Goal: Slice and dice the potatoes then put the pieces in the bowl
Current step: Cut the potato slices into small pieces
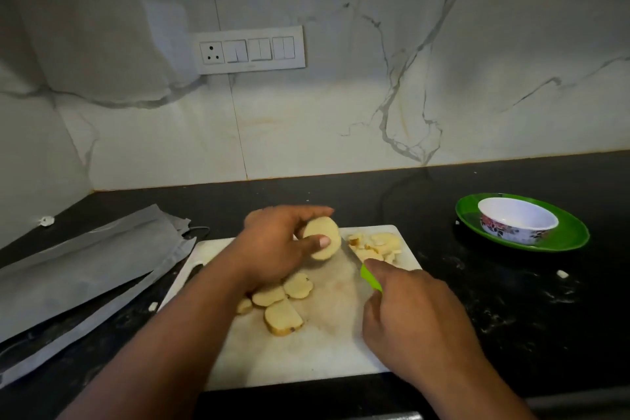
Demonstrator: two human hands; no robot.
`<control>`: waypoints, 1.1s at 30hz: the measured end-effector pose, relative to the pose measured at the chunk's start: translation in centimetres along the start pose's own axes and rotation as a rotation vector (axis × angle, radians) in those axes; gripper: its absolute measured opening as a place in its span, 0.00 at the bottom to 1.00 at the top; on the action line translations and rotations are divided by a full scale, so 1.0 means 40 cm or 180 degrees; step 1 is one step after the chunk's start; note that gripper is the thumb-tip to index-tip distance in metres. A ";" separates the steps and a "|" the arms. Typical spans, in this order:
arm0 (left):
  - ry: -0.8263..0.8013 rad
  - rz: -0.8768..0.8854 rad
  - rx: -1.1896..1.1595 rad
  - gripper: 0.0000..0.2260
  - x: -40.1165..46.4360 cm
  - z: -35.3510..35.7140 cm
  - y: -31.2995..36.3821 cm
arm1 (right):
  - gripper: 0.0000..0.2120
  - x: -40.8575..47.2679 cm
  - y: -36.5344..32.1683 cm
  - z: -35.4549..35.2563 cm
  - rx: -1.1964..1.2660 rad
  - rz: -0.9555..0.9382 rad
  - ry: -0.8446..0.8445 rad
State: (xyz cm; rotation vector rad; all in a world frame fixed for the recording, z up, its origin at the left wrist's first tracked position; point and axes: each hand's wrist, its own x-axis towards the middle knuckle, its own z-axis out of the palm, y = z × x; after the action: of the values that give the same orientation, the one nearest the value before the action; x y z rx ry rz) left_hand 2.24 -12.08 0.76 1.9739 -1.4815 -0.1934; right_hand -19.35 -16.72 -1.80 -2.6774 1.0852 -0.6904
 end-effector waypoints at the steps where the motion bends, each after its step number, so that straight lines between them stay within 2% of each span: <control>1: -0.0149 -0.0018 0.0325 0.20 0.007 0.009 -0.003 | 0.25 -0.004 0.000 -0.002 -0.0047 0.0041 0.0028; 4: -0.0494 -0.0117 0.0906 0.21 0.017 0.015 -0.009 | 0.27 -0.006 -0.010 -0.001 -0.0015 0.0033 0.0062; 9: -0.0877 -0.0300 0.1324 0.35 0.010 -0.003 -0.011 | 0.28 -0.004 -0.010 0.012 -0.0042 0.0029 0.0070; 15: -0.0765 -0.0292 0.1158 0.23 0.013 -0.002 -0.026 | 0.27 -0.002 -0.015 0.007 -0.0164 0.0022 0.0194; 19: -0.0741 -0.0352 0.1208 0.21 0.018 0.006 -0.016 | 0.26 -0.001 -0.024 0.007 -0.0158 -0.0072 0.0235; 33: -0.0618 -0.0697 0.1483 0.19 0.022 0.029 0.031 | 0.22 -0.016 -0.053 -0.011 -0.0614 -0.0189 -0.0192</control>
State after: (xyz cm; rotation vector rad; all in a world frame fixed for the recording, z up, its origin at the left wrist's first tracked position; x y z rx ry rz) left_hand 1.00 -13.53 0.78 2.5571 -1.5295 -0.1454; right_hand -18.65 -14.76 -0.98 -2.8826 1.1138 -0.5357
